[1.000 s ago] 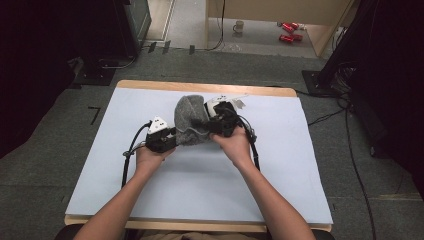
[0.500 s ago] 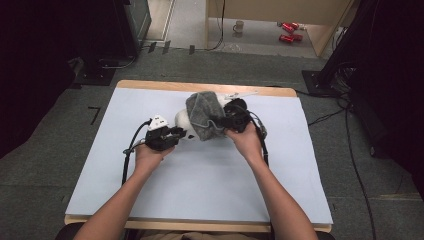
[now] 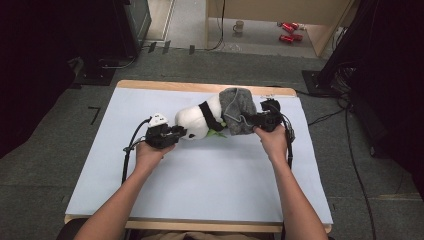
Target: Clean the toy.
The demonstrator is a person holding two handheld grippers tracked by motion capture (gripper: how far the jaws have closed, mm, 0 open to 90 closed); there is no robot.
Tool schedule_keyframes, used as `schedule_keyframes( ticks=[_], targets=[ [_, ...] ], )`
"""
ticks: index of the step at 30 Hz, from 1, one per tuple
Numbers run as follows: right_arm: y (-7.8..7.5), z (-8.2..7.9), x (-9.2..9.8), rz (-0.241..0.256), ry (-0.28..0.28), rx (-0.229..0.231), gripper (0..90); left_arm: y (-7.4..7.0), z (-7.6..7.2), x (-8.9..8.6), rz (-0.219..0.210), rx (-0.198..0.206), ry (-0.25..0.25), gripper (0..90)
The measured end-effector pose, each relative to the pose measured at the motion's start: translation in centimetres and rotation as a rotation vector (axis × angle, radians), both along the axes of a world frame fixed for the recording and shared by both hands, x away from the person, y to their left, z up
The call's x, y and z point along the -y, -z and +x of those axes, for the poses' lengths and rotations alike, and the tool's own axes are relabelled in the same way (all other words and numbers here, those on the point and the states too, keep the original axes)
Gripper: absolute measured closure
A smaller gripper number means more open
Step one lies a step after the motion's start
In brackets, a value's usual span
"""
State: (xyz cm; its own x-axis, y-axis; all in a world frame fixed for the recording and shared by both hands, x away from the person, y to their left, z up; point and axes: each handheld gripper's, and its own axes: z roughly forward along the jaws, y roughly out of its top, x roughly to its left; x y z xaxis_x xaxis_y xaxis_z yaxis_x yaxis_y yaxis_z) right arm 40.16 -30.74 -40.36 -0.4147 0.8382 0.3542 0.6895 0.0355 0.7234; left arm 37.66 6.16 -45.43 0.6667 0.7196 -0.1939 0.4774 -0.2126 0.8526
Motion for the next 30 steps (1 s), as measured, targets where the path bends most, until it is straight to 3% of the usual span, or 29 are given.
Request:
schedule_keyframes(
  ticks=[5,9,15,19,22,26,30],
  targets=[
    [-0.5,-0.6,2.2,0.027,0.063,0.008,80.5,-0.5,0.1,-0.4,-0.029,-0.017,0.002,71.5],
    [-3.6,-1.7,2.3,0.093,0.042,0.076,80.5,-1.1,-0.2,-0.7,-0.057,-0.039,0.019,72.7],
    [-8.0,-3.7,-0.5,0.178,-0.082,0.159,80.4,-2.2,-1.2,-0.9,-0.078,-0.054,0.044,72.9],
    [-9.6,-4.8,-4.0,0.185,-0.194,0.192,80.4,-2.7,-2.0,-0.7,-0.08,-0.068,0.059,72.8],
    [-9.0,-4.8,-6.8,0.184,-0.269,0.172,80.4,-2.9,-2.6,-0.6,-0.08,-0.078,0.074,72.8],
    [-6.3,-3.9,-10.2,0.147,-0.341,0.085,80.4,-3.1,-3.3,-0.5,-0.062,-0.072,0.093,72.7],
    [-3.3,-2.8,-11.9,0.082,-0.351,0.012,80.4,-2.8,-3.3,-0.8,-0.054,-0.089,0.087,72.7]
  ],
)
